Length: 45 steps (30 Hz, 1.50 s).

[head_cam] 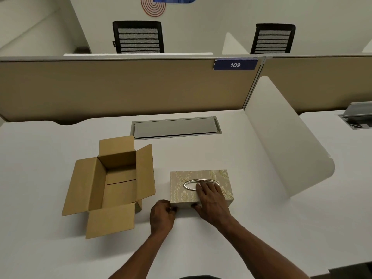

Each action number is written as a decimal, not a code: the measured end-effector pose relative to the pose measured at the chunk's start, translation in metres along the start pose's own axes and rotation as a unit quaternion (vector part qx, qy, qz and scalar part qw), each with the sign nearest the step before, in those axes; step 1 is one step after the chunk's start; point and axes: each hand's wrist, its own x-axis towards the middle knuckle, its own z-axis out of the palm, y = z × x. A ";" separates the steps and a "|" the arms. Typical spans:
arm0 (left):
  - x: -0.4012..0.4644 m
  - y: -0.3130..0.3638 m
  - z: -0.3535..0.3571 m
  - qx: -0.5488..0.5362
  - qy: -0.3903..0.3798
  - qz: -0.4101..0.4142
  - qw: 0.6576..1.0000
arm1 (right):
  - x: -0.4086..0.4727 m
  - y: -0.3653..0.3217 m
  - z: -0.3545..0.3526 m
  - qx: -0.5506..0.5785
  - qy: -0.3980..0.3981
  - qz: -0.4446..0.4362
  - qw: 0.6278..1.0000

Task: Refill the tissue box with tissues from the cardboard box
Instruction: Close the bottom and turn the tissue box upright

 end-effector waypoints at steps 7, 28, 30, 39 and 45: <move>0.005 0.004 -0.007 -0.021 -0.032 0.002 0.999 | -0.009 0.005 -0.001 0.104 0.106 0.076 0.986; 0.005 0.032 -0.012 -0.080 -0.134 -0.036 0.987 | -0.038 0.061 -0.007 0.433 -0.047 0.380 0.816; 0.007 0.032 -0.014 -0.088 -0.140 -0.041 0.985 | -0.032 0.060 -0.008 0.421 -0.045 0.391 0.817; 0.040 0.080 0.000 -0.001 -0.095 -0.148 0.984 | 0.018 0.047 -0.018 0.384 -0.052 0.440 0.810; 0.042 0.084 0.013 0.039 -0.066 -0.187 0.979 | 0.017 0.049 -0.010 0.384 -0.059 0.450 0.804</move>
